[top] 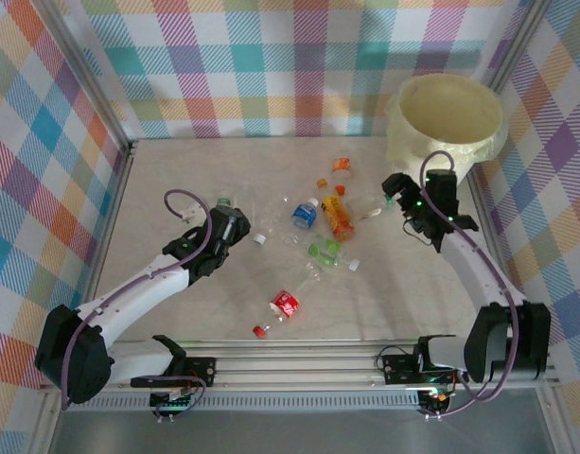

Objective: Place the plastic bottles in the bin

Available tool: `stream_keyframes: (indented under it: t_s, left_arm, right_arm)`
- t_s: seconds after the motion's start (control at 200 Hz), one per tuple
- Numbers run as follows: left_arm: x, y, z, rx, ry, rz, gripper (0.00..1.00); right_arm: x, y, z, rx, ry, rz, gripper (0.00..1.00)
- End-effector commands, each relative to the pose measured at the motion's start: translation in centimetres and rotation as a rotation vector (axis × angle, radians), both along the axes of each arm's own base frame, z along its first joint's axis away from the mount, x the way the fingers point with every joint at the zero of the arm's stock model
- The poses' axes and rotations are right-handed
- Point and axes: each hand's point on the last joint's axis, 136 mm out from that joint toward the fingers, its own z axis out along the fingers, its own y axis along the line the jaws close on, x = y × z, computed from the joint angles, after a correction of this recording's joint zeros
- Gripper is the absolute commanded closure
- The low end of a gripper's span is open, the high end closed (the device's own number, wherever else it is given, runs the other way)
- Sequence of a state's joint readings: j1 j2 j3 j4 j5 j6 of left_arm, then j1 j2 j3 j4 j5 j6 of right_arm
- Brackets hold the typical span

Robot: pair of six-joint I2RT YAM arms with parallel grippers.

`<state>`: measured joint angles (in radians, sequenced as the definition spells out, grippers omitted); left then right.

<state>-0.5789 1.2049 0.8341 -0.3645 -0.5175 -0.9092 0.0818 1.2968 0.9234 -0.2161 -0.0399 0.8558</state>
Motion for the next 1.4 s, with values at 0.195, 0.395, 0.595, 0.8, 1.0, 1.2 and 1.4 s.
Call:
stream_keyframes:
  t_s: [0.195, 0.395, 0.595, 0.8, 1.0, 1.2, 1.4]
  left_arm:
    - [-0.2, 1.0, -0.7, 0.005, 0.022, 0.039, 0.0]
    - [-0.6, 1.5, -1.2, 0.015, 0.034, 0.056, 0.0]
    - [-0.9, 2.0, -1.7, 0.021, 0.044, 0.074, 0.0]
    - [-1.1, 2.2, -2.0, 0.019, 0.051, 0.081, 0.0]
    - [-1.4, 2.5, -2.4, 0.013, 0.055, 0.089, 0.0]
    - [-1.8, 2.9, -2.6, 0.011, 0.053, 0.104, 0.0]
    - [-1.8, 2.9, -2.5, 0.011, 0.052, 0.102, 0.0]
  right_arm:
    - [3.7, 0.3, -5.1, -0.017, 0.166, -0.195, 0.0]
    - [6.5, 1.5, -8.3, -0.015, 0.256, -0.225, 0.0]
    - [8.3, 3.1, -10.6, -0.061, 0.311, -0.207, 0.0]
    - [8.9, 4.3, -12.7, -0.144, 0.384, -0.156, 0.0]
    - [7.7, 4.5, -15.1, -0.202, 0.46, -0.12, 0.01]
    - [6.2, 3.3, -14.9, -0.238, 0.458, -0.141, 0.05]
    - [4.3, 2.5, -14.9, -0.25, 0.464, -0.161, 0.08]
